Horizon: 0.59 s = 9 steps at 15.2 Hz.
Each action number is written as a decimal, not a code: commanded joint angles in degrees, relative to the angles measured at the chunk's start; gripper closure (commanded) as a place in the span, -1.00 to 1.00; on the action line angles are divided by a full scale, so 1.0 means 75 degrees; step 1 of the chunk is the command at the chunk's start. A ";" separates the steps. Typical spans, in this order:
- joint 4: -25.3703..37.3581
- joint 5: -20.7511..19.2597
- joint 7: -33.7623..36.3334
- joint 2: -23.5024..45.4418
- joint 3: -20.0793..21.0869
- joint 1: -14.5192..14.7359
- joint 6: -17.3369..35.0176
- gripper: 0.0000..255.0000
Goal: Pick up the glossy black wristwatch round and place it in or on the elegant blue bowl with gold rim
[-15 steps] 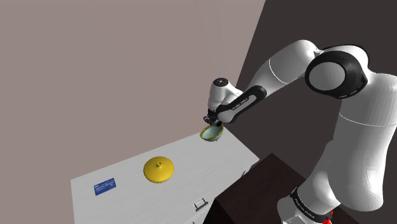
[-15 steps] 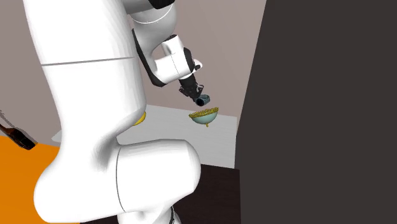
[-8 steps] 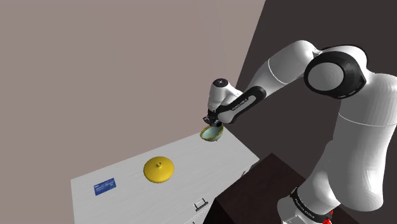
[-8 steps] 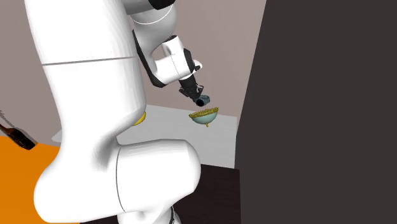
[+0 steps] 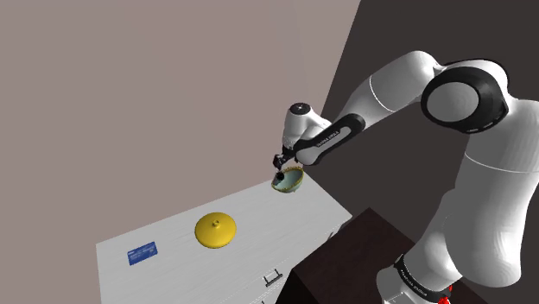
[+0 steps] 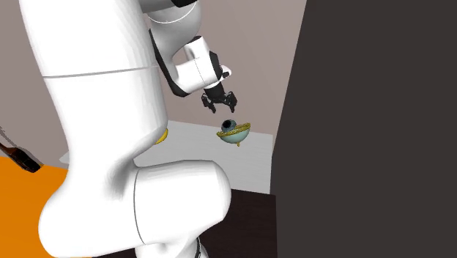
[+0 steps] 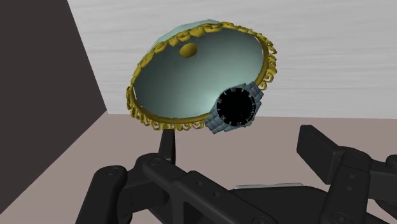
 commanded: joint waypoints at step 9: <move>-0.0114 -0.0068 0.0026 -0.0635 -0.0011 0.0164 -0.0550 -1.00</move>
